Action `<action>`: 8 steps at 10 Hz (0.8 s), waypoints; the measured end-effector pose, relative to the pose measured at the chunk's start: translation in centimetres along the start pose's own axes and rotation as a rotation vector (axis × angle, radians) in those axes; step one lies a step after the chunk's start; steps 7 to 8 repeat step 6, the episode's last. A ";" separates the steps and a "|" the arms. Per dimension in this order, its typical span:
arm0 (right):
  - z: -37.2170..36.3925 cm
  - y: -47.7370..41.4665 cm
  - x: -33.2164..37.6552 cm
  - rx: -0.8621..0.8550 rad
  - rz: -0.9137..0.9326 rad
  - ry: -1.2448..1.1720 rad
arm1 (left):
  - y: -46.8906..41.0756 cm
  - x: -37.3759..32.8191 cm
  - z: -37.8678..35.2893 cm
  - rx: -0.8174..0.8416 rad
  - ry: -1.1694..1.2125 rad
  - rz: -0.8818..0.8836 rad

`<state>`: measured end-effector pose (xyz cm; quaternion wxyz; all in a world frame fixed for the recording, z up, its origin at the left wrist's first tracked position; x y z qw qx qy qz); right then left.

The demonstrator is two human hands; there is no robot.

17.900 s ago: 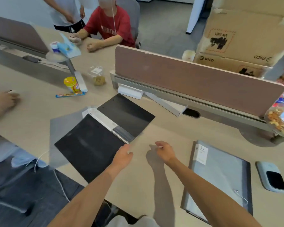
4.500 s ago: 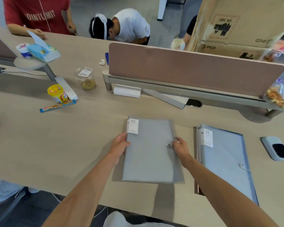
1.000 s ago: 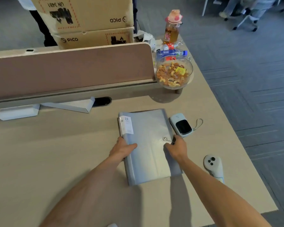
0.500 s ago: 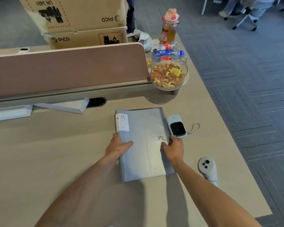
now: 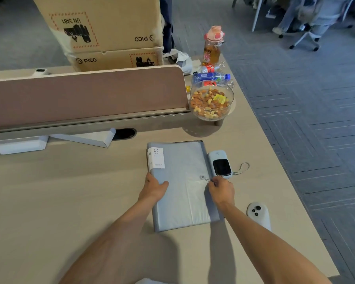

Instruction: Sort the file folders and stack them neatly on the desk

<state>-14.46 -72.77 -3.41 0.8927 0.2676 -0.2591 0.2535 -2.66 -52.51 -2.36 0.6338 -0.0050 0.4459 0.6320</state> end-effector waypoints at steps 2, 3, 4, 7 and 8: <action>0.5 0.5 -0.2 0.034 0.007 0.021 | 0.2 0.0 0.2 0.032 0.161 -0.007; 0.4 0.6 0.2 0.053 0.038 0.029 | 0.7 0.3 0.4 0.048 0.229 -0.035; 0.3 1.0 1.1 0.095 0.088 0.026 | 1.6 0.5 1.3 0.054 0.210 -0.085; -1.3 2.3 4.5 0.145 0.175 -0.016 | 3.6 1.2 4.4 -0.151 0.059 -0.302; -1.3 2.3 4.5 0.145 0.175 -0.016 | 3.6 1.2 4.4 -0.151 0.059 -0.302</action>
Point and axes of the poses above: each hand's wrist, its own y-axis away from the middle knuckle, its own z-axis out of the back of the hand, x = y × z, the point moved 1 cm from there along -y, towards the middle knuckle, and after that the axes turned 7 degrees about -z, right-handed, at the moved point
